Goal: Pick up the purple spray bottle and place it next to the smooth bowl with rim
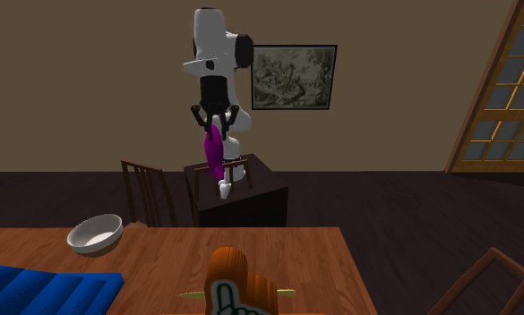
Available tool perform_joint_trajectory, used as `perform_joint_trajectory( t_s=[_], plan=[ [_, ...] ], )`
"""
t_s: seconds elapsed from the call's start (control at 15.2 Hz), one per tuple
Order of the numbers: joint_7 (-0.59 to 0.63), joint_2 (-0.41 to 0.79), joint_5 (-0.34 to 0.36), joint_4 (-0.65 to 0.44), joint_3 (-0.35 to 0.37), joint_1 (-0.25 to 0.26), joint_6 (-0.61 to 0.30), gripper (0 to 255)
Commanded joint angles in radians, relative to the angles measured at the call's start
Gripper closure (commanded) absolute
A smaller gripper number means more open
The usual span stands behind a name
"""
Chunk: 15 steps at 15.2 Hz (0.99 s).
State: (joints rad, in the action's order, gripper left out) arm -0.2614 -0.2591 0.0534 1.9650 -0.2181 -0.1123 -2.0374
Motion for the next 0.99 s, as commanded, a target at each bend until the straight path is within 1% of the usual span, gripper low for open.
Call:
perform_joint_trajectory(
  t_s=[0.0,0.46,0.73,0.92],
  plan=[
    [-0.055,0.028,-0.015,-0.030,-0.035,-0.013,0.000,255],
    [-0.251,0.149,-0.095,-0.163,-0.154,-0.065,0.021,255],
    [-0.367,0.245,-0.165,-0.269,-0.215,-0.105,0.048,255],
    [-0.453,0.330,-0.229,-0.367,-0.253,-0.147,0.080,255]
  ],
)
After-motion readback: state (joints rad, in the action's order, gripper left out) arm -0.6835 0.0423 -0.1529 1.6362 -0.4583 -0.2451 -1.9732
